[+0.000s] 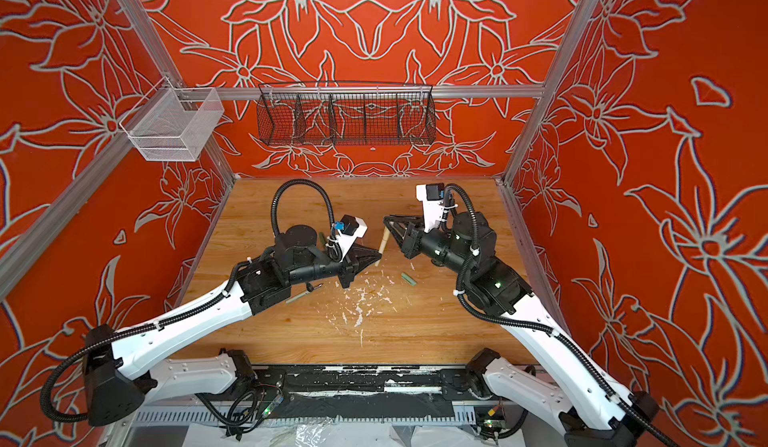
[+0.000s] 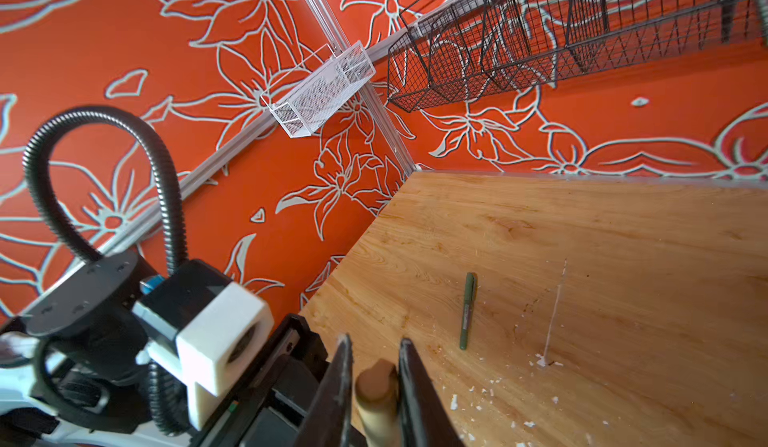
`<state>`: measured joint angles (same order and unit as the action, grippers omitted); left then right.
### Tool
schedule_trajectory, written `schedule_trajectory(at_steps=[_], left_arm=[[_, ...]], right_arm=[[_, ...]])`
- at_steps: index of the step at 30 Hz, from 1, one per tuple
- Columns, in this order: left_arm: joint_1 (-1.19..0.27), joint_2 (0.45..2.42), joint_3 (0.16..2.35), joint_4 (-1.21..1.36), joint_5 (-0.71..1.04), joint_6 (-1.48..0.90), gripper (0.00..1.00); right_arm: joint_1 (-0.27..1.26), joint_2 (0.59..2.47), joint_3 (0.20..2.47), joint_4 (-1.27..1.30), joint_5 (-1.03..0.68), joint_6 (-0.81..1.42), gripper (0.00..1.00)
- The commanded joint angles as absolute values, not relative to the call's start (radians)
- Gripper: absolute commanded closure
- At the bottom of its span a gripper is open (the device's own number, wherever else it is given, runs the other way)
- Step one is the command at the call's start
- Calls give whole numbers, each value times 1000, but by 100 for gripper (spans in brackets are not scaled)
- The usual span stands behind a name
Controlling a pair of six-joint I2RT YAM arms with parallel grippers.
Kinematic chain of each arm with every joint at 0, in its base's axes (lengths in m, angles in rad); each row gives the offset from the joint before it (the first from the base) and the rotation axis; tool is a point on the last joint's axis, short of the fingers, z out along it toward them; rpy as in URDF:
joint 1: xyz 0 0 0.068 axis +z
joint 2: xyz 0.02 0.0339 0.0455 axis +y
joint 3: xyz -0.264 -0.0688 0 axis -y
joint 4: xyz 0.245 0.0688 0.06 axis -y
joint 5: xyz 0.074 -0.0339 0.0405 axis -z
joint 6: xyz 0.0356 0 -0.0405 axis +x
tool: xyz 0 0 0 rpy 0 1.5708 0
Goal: Insert the pens into the pen caps
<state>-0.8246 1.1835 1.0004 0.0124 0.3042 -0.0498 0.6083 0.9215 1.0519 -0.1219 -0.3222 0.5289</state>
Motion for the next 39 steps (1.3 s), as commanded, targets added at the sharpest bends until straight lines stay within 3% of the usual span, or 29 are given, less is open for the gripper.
schedule_trajectory(at_steps=[1, 5, 18, 31, 35, 39], left_arm=[[-827, 1187, 1021, 22, 325, -49, 100], [-827, 1183, 1055, 0, 338, -52, 100], [-820, 1252, 1252, -94, 299, 7, 100], [-752, 1246, 1302, -57, 301, -3, 100], [-744, 1249, 1303, -36, 318, -17, 100], [-744, 1245, 1275, -57, 310, -24, 100]], right_arm=[[604, 927, 1067, -80, -356, 538, 89], [604, 927, 1060, -87, -367, 532, 100], [605, 924, 1001, -165, -468, 506, 100], [619, 869, 794, -162, -561, 547, 100], [628, 841, 752, -136, -518, 573, 100], [623, 770, 794, -162, -300, 544, 100]])
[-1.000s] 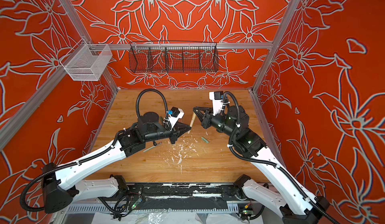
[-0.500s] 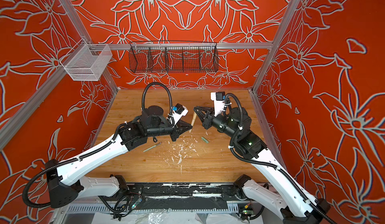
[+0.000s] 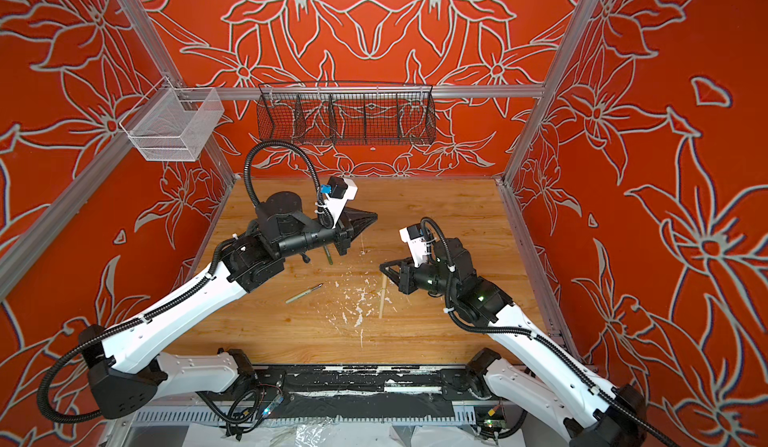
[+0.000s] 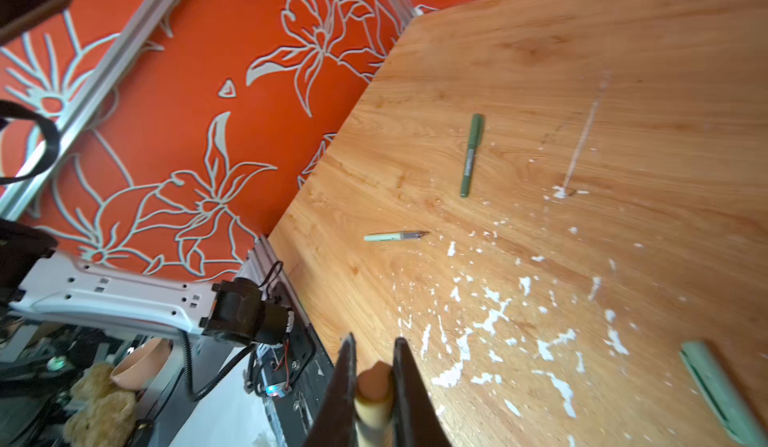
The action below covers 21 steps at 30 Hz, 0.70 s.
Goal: Insert the pens into the pen caps
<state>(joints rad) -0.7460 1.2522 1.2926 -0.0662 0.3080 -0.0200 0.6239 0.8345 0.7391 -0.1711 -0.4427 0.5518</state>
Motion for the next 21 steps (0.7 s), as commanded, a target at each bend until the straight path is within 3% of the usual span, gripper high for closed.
schedule_trajectory(at_steps=[1, 8, 9, 10, 12, 13, 15, 16, 18, 21], left_arm=[[-744, 1242, 1272, -85, 290, -22, 100], [-742, 1157, 1190, -261, 125, -9, 100], [-741, 1136, 1166, -274, 88, -25, 84], [-740, 1118, 1142, -289, 56, -40, 77], [-731, 1076, 1092, -324, 5, -72, 73], [-728, 1054, 1064, -346, -35, -99, 61], [-715, 1008, 1011, -384, -102, -153, 26], [-708, 996, 988, -403, -123, -172, 15], [-694, 932, 951, -458, -171, -219, 4], [-685, 879, 917, -531, -220, -267, 3]], right_arm=[[621, 765, 807, -172, -258, 528, 100], [612, 892, 896, -136, -264, 483, 100], [612, 925, 919, -147, -273, 481, 100], [610, 962, 946, -165, -277, 472, 100], [607, 1041, 1008, -211, -270, 463, 100], [607, 1097, 1039, -231, -267, 460, 100], [605, 1215, 1127, -289, -271, 451, 100], [605, 1268, 1164, -306, -274, 450, 100], [603, 1393, 1241, -326, -304, 451, 100], [597, 1569, 1346, -338, -381, 447, 100]])
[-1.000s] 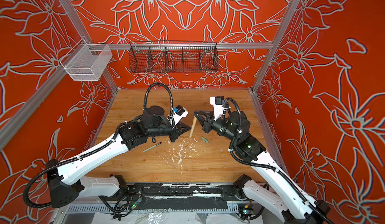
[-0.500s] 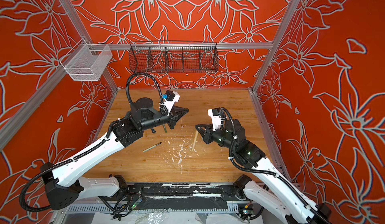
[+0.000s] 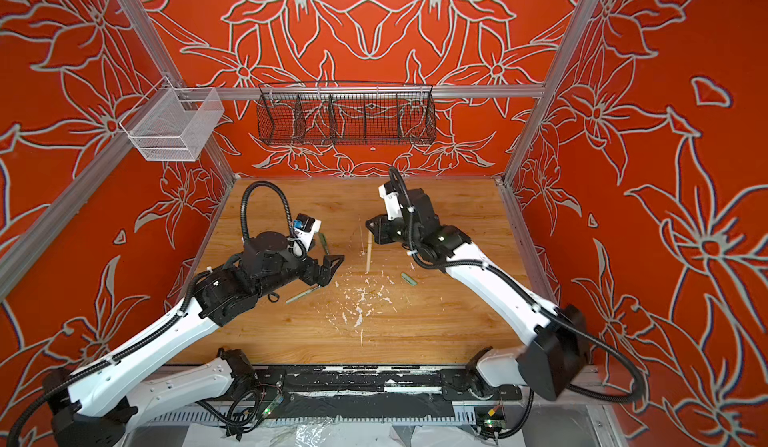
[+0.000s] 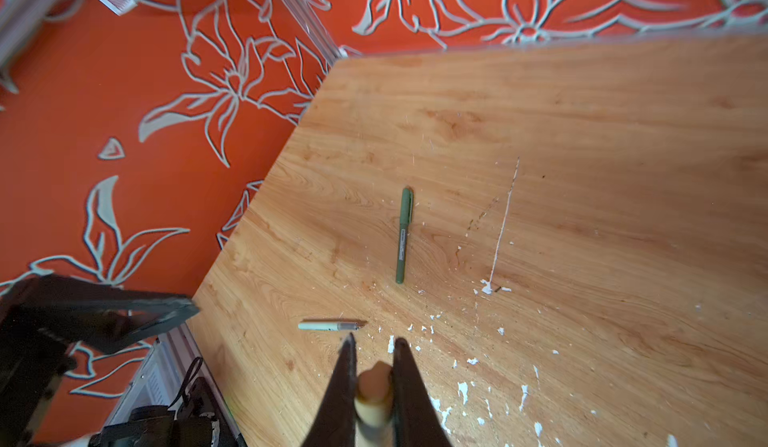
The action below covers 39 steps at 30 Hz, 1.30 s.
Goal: Insert the pens into the pen caps
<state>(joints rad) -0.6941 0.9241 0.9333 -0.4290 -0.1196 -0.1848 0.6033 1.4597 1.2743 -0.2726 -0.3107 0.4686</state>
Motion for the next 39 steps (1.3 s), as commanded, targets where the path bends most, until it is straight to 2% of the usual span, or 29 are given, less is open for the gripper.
schedule_trajectory(at_steps=[1, 8, 14, 18, 28, 30, 32, 39], left_arm=[[-683, 863, 907, -548, -229, -281, 3], [-680, 779, 828, -582, -297, -364, 3], [-678, 821, 802, -591, -309, -408, 3], [-674, 835, 793, -593, -314, -427, 3], [-603, 825, 755, -584, -233, -446, 3], [-599, 827, 756, -590, -229, -448, 3], [-597, 830, 752, -597, -227, -454, 3], [-581, 842, 739, -608, -219, -460, 3]], right_arm=[[595, 1622, 1376, -343, -405, 446, 100], [571, 2007, 1654, -439, -511, 406, 100], [546, 2266, 1887, -510, -540, 389, 100], [538, 2360, 1996, -585, -506, 353, 100], [516, 2422, 2033, -598, -494, 342, 100], [514, 2428, 2033, -595, -495, 344, 95], [510, 2436, 2034, -591, -498, 349, 86], [505, 2411, 2037, -587, -496, 350, 70]])
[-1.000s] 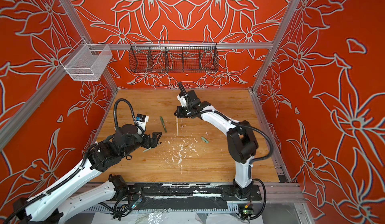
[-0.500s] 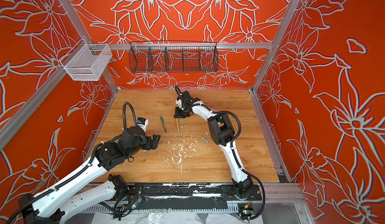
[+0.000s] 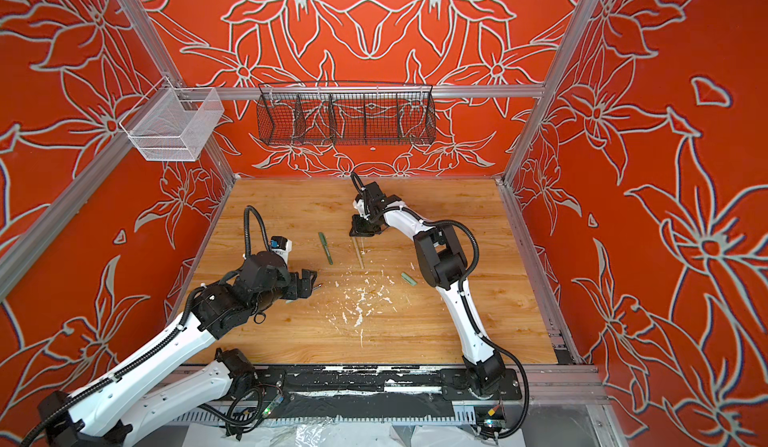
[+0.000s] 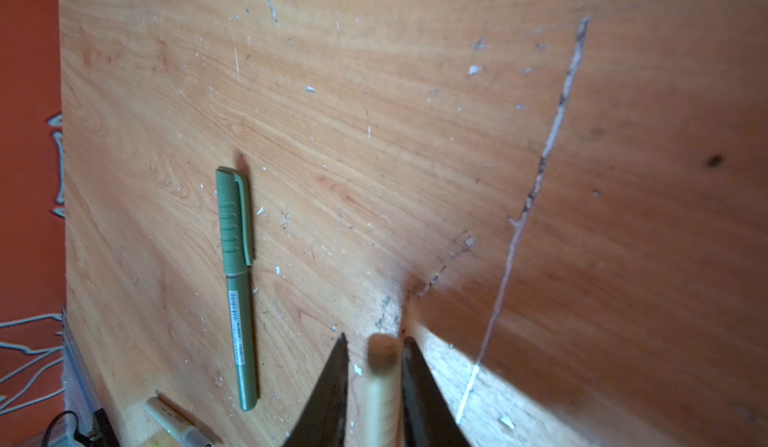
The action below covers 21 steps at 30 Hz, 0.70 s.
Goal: Insert the pens into the pen caps
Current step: 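Lay the capped pen beside the green marker and open the right gripper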
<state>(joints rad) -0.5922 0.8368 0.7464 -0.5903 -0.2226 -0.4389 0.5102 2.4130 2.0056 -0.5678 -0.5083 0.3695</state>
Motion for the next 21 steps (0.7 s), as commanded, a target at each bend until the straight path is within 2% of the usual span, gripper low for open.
schedule_trajectory(at_steps=[1, 5, 9, 13, 17, 21], left_arm=[[-578, 846, 739, -610, -218, -461, 3], [-566, 877, 752, -615, -204, -449, 3], [-558, 939, 774, -630, -201, -446, 3], [-521, 979, 763, -612, -136, -467, 3], [-441, 1025, 720, -560, -2, -495, 3], [-416, 1099, 720, -552, 34, -495, 3]], right_arm=[[505, 2404, 2038, -589, -492, 350, 68], [501, 2360, 2039, -604, -479, 338, 61], [497, 2247, 1966, -574, -452, 329, 58], [495, 2030, 1758, -468, -421, 331, 56], [495, 1775, 1448, -341, -407, 383, 55], [497, 1559, 1180, -262, -430, 452, 55]])
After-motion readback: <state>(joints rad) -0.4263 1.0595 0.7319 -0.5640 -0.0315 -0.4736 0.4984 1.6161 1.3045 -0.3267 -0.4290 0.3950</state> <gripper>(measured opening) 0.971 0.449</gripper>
